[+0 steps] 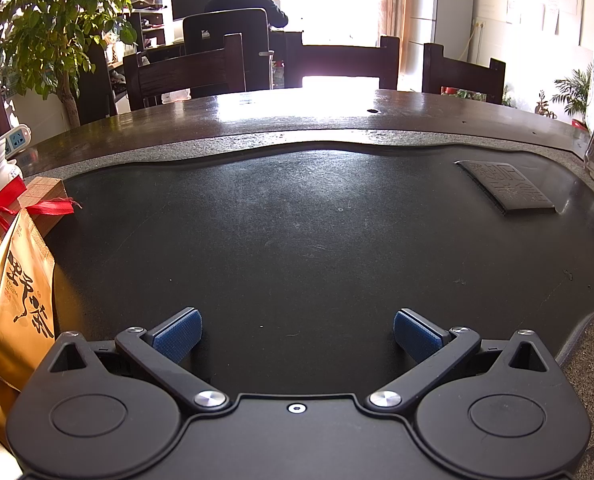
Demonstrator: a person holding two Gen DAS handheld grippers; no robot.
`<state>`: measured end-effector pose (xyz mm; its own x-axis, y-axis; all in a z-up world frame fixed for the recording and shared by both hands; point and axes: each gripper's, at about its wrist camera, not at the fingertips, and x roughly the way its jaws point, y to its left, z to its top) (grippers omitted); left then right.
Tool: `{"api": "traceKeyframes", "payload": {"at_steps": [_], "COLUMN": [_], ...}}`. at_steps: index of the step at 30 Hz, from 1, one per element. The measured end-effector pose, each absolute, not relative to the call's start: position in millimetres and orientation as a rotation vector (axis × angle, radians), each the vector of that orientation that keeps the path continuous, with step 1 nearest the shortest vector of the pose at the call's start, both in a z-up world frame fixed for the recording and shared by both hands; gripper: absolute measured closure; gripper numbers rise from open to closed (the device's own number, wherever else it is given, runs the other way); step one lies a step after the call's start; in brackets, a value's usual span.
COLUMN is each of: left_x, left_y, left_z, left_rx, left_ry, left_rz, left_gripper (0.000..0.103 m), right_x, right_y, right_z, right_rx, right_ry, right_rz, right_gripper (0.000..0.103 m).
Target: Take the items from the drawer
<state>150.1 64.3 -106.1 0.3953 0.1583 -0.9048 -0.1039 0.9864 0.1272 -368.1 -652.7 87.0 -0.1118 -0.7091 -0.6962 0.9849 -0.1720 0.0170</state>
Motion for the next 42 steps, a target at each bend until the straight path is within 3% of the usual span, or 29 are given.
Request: {"api": "traceKeyframes", "payload": {"at_steps": [42], "left_x": [155.8], "left_y": [68.8], "left_z": [-115.2], "left_rx": [-0.009], "left_ry": [1.182], "left_rz": [0.145], "left_gripper": [0.016], "right_x": [-368.3], "right_y": [-653.2], "right_z": [86.7], "right_rx": [0.679], "right_ry": [0.546], "right_rz": [-1.641], "right_gripper": [0.0]}}
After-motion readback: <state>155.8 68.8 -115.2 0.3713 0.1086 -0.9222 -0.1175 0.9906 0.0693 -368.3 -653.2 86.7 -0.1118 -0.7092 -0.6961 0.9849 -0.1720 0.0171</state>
